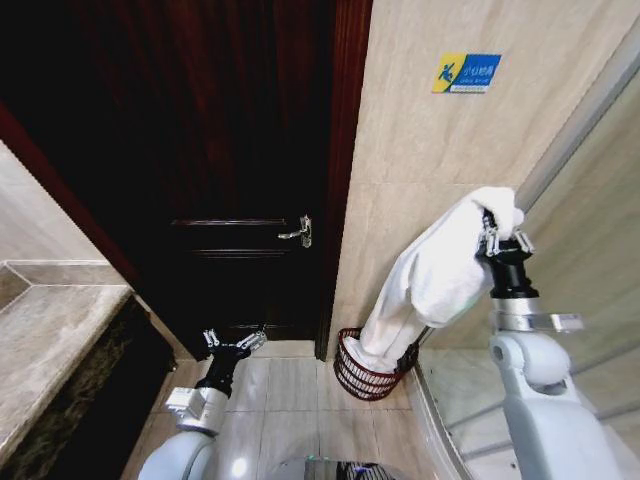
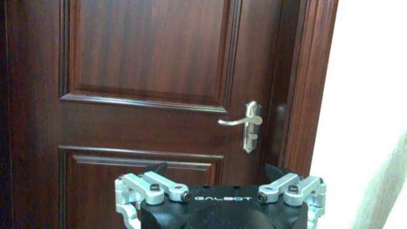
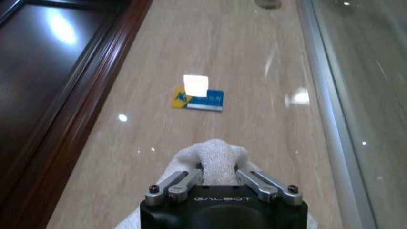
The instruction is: Discard the used towel into the hamper.
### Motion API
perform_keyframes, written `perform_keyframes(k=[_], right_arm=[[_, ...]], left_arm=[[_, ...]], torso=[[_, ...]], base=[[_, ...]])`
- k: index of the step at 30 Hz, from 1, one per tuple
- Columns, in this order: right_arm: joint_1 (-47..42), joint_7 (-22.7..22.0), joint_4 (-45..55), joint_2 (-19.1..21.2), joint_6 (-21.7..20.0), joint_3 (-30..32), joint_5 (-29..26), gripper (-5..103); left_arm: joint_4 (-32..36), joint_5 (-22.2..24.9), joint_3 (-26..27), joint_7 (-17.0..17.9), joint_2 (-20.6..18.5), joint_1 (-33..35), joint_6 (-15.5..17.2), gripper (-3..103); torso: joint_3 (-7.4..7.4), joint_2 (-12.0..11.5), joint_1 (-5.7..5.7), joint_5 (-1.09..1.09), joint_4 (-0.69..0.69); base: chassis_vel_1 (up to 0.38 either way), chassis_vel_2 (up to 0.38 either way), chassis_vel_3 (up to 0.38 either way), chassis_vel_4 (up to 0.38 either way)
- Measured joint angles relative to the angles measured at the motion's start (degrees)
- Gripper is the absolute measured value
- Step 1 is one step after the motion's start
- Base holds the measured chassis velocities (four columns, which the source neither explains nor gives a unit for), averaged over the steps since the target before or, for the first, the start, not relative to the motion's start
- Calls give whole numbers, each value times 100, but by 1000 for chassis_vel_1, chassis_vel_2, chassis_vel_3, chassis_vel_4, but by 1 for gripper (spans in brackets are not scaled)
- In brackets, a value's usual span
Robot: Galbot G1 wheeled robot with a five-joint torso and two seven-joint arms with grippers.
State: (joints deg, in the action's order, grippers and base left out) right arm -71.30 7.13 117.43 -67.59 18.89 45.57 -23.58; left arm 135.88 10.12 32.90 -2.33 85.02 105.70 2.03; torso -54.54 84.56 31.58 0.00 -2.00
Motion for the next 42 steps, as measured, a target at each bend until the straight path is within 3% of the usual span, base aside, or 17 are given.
perform_keyframes(k=[22,42], right_arm=[[-402,132,-370,-276,312,-84,112,12],[-397,216,-1301,-445,653,-232,156,12]], left_arm=[[0,0,0,0,0,0,0,100],[0,0,0,0,0,0,0,100]], torso=[[0,0,0,0,0],[0,0,0,0,0]], base=[[0,0,0,0],[0,0,0,0]])
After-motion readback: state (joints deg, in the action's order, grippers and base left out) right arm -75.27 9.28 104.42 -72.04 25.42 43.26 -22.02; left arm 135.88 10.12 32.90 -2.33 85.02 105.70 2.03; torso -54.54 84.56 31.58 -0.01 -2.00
